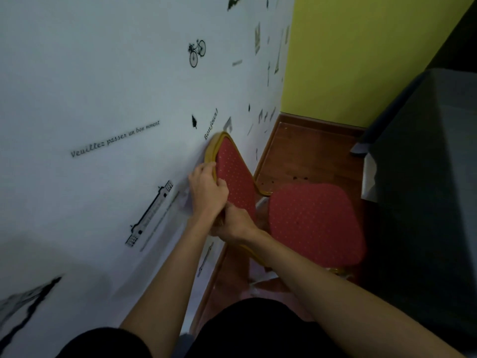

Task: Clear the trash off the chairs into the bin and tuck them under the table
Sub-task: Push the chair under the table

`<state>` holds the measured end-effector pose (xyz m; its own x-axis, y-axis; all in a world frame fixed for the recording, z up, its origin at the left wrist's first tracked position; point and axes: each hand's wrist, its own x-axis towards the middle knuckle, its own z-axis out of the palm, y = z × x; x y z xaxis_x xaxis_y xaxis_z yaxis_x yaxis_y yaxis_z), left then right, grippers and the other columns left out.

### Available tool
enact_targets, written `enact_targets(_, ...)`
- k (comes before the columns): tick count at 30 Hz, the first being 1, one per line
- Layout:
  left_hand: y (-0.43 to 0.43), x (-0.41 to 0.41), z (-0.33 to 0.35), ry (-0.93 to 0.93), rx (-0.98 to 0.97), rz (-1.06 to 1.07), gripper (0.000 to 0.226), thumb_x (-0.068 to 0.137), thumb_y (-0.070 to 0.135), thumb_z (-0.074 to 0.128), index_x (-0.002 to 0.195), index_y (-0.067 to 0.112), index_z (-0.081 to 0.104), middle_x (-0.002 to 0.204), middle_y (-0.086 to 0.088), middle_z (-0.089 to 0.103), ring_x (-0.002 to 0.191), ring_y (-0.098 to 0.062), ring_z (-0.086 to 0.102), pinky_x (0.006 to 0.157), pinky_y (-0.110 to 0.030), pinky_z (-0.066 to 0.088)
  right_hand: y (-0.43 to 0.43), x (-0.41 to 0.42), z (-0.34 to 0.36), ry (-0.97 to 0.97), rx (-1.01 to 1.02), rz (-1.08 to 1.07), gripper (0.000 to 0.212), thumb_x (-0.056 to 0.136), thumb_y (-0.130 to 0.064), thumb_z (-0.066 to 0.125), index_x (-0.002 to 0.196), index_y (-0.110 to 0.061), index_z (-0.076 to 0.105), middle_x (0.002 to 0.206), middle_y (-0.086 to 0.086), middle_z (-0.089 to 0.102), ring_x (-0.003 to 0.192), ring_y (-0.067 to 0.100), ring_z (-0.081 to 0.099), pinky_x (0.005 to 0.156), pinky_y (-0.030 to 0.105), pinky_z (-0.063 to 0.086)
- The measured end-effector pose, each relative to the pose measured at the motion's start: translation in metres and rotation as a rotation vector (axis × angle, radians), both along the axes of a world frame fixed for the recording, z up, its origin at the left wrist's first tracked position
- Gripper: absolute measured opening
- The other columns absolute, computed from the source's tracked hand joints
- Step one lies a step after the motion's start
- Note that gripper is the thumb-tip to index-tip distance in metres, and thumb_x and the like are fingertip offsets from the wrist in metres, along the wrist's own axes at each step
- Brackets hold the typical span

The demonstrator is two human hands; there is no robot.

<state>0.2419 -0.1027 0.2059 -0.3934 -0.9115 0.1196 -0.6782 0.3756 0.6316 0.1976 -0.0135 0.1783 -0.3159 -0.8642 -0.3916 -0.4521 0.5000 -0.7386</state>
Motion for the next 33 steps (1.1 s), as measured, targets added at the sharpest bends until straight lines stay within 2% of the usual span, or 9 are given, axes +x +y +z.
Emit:
enact_targets(2,-0.015,0.006,0.003,-0.039,0.133,-0.018,0.034,0.082,0.012,0.060,0.117,0.014,0.061,0.104,-0.011,0.065,0.095,-0.025,0.060,0.086,-0.039,0.052,0.000,0.003,-0.002,0.021,0.030,-0.023,0.068,0.078,-0.033,0.082,0.135,-0.013,0.049,0.130,0.009,0.062,0.115,0.030,0.062,0.095,0.045,0.054)
enact_targets(4,-0.025,0.011,0.005,-0.008,0.312,-0.064,0.031,0.082,0.014,0.063,0.113,0.017,0.060,0.090,-0.002,0.067,0.074,-0.011,0.061,0.062,-0.024,0.050,-0.001,0.007,-0.005,0.049,0.046,-0.040,0.069,0.080,-0.035,0.081,0.134,-0.010,0.046,0.132,0.011,0.058,0.117,0.033,0.060,0.096,0.048,0.053)
enact_targets(6,-0.032,0.012,0.006,0.042,0.452,-0.072,0.037,0.080,0.014,0.067,0.115,0.020,0.059,0.098,-0.002,0.070,0.079,-0.011,0.065,0.063,-0.023,0.049,-0.003,0.010,-0.006,0.072,0.051,-0.055,0.077,0.082,-0.036,0.079,0.141,-0.005,0.040,0.139,0.014,0.053,0.123,0.036,0.057,0.099,0.049,0.051)
enact_targets(12,-0.043,-0.001,0.001,0.061,0.608,-0.049,0.055,0.071,0.007,0.073,0.118,0.025,0.053,0.105,-0.006,0.068,0.095,-0.025,0.066,0.088,-0.048,0.057,-0.006,0.011,-0.006,0.147,0.070,-0.089,0.080,0.089,-0.035,0.069,0.149,-0.004,0.027,0.145,0.017,0.047,0.127,0.042,0.053,0.103,0.052,0.046)
enact_targets(14,-0.048,-0.009,0.004,0.046,0.654,-0.049,0.050,0.068,0.006,0.074,0.112,0.021,0.057,0.102,-0.008,0.069,0.093,-0.026,0.067,0.082,-0.046,0.059,-0.002,0.010,-0.006,0.175,0.039,-0.120,0.077,0.087,-0.035,0.070,0.147,-0.004,0.032,0.141,0.016,0.052,0.124,0.041,0.056,0.101,0.051,0.048)
enact_targets(20,-0.033,-0.038,0.008,0.053,0.824,-0.140,0.043,0.068,0.002,0.076,0.102,0.024,0.061,0.093,-0.003,0.072,0.075,-0.017,0.069,0.039,-0.023,0.052,0.032,0.000,-0.009,0.214,-0.006,-0.274,0.072,0.085,-0.029,0.066,0.147,-0.008,0.035,0.138,0.013,0.056,0.116,0.038,0.063,0.098,0.048,0.052)
enact_targets(22,-0.023,-0.051,0.004,0.073,0.876,-0.186,0.041,0.068,0.000,0.075,0.099,0.024,0.062,0.091,-0.005,0.074,0.073,-0.017,0.071,0.043,-0.025,0.055,0.041,-0.011,-0.009,0.222,0.002,-0.333,0.070,0.084,-0.027,0.066,0.145,-0.009,0.037,0.137,0.014,0.058,0.115,0.039,0.063,0.097,0.049,0.052)
enact_targets(28,0.002,-0.109,-0.005,0.083,0.968,-0.300,0.043,0.069,-0.005,0.073,0.100,0.023,0.060,0.101,-0.010,0.074,0.091,-0.029,0.072,0.080,-0.053,0.060,0.070,-0.058,-0.008,0.246,0.042,-0.479,0.066,0.086,-0.030,0.065,0.144,-0.011,0.039,0.135,0.014,0.060,0.118,0.040,0.062,0.098,0.050,0.051)
enact_targets(33,0.018,-0.158,-0.014,0.050,0.951,-0.339,0.042,0.066,-0.004,0.073,0.093,0.025,0.061,0.093,-0.005,0.076,0.085,-0.026,0.073,0.083,-0.054,0.059,0.083,-0.098,-0.009,0.283,0.120,-0.525,0.046,0.090,-0.027,0.063,0.129,-0.007,0.048,0.117,0.020,0.068,0.108,0.044,0.065,0.091,0.048,0.055)
